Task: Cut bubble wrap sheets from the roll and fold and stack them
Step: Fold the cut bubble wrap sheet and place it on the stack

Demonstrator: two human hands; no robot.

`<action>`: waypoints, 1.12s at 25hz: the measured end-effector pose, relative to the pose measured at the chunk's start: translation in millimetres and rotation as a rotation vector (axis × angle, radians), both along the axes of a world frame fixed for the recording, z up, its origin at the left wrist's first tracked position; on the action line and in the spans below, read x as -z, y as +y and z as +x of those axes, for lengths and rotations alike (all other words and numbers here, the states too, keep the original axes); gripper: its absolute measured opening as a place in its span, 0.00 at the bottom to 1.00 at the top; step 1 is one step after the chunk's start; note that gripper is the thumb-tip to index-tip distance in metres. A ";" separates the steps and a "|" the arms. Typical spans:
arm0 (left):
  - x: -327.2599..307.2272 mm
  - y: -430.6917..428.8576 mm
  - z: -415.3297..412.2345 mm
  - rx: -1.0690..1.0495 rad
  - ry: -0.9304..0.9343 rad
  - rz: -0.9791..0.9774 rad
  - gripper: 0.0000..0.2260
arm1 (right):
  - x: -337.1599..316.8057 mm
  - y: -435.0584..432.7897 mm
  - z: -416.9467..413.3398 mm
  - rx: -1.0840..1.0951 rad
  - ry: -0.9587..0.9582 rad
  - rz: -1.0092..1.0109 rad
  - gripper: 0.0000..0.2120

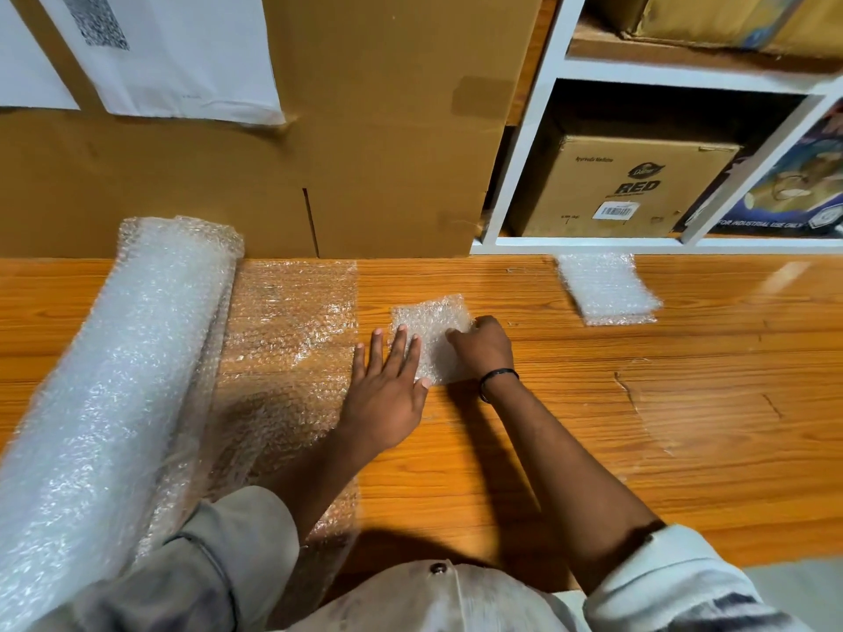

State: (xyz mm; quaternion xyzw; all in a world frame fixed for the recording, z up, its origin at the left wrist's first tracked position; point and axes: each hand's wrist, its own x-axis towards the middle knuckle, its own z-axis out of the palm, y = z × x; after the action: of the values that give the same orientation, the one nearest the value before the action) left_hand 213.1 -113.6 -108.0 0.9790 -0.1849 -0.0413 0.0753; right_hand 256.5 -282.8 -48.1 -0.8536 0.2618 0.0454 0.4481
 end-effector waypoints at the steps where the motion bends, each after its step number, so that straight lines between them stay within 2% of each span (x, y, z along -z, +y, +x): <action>1: -0.5 0.3 0.3 0.003 0.005 -0.007 0.33 | -0.9 1.4 -1.2 0.006 -0.032 -0.002 0.25; 4: -3.8 1.9 2.5 0.011 0.034 -0.058 0.34 | -1.1 4.9 -7.0 -0.007 -0.146 -0.045 0.28; 9: -14.3 -3.2 9.8 0.015 0.040 -0.161 0.38 | 2.1 -7.1 -15.0 -0.066 -0.348 -0.116 0.26; 14: -32.8 -30.9 27.5 -0.014 0.055 -0.220 0.34 | -5.3 -47.6 -8.9 -0.116 -0.409 -0.131 0.27; 21: -60.9 -126.2 54.5 0.008 0.054 -0.284 0.35 | -28.1 -152.2 12.5 -0.076 -0.440 -0.094 0.29; 28: -89.8 -251.9 93.8 0.013 -0.008 -0.285 0.28 | -40.1 -282.4 57.3 -0.078 -0.457 -0.030 0.30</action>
State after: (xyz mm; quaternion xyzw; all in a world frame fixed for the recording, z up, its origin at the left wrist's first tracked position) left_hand 306.9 -365.6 -18.1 0.9573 -0.1955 -0.0111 0.2126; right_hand 313.8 -565.2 -7.9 -0.8576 0.1208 -0.1357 0.4811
